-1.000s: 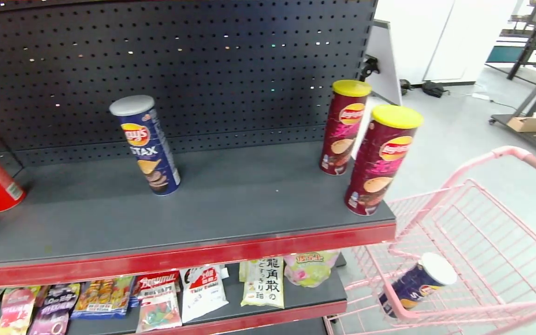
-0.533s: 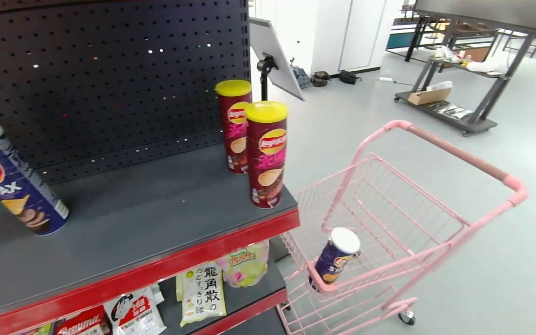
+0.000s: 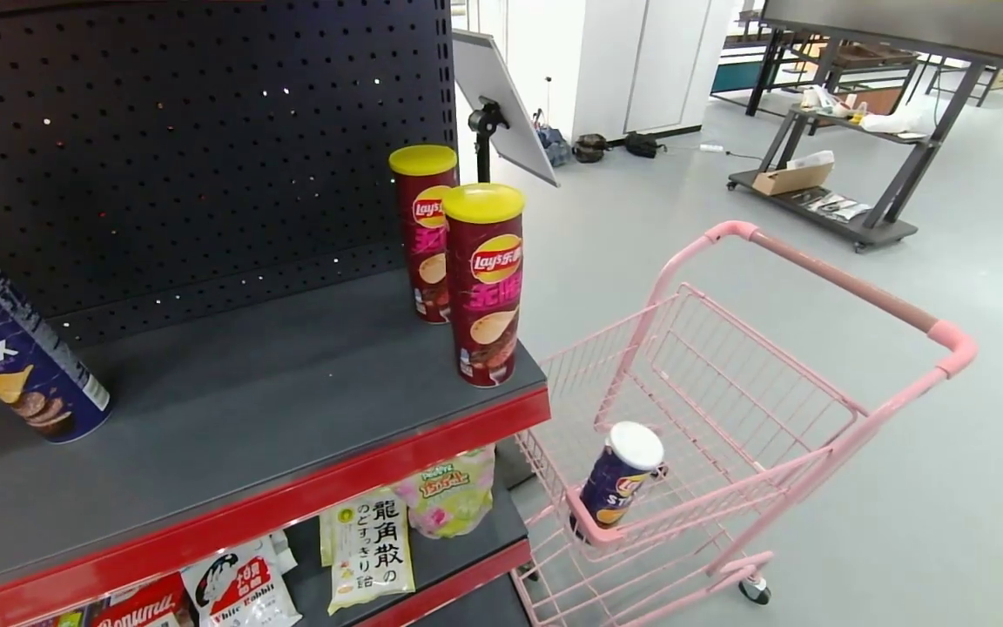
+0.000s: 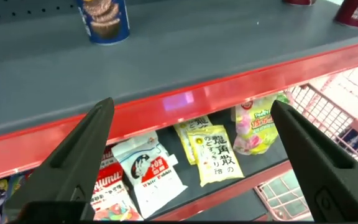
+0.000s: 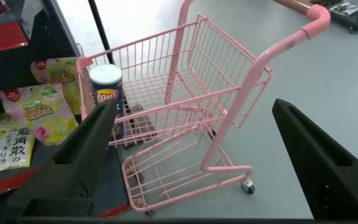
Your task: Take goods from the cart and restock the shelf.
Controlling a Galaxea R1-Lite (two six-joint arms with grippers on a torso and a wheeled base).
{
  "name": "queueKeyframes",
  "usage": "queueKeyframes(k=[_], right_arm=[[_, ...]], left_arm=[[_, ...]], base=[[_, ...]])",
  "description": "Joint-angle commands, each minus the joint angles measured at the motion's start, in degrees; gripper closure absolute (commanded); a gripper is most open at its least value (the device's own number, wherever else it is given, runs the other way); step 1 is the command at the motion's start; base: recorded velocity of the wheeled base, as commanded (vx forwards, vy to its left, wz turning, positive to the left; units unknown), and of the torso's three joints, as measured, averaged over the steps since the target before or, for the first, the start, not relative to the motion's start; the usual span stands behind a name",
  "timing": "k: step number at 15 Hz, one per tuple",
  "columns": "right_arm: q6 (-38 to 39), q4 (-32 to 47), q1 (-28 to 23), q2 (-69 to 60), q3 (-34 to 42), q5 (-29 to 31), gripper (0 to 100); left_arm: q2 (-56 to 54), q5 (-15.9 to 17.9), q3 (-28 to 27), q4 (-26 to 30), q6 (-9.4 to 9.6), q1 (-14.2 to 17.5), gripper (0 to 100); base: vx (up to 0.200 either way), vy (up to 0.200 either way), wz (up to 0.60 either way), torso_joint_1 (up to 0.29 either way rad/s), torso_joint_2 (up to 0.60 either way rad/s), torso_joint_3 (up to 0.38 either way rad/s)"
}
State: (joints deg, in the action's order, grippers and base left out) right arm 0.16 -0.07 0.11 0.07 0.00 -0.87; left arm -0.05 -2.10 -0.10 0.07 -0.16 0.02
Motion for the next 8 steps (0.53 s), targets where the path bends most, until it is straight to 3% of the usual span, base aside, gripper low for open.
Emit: queueKeyframes(k=[1, 8], right_arm=[[0.02, -0.01, 0.07, 0.01, 0.00, -0.01, 0], [0.11, -0.01, 0.07, 0.01, 0.00, 0.07, 0]], left_arm=[[0.05, -0.01, 0.01, 0.01, -0.02, 0.06, 0], [0.05, -0.01, 0.01, 0.01, -0.02, 0.06, 0]], base=[[0.000, 0.000, 0.00, -0.124, 0.35, 0.193], [0.000, 0.000, 0.00, -0.140, 0.37, 0.228]])
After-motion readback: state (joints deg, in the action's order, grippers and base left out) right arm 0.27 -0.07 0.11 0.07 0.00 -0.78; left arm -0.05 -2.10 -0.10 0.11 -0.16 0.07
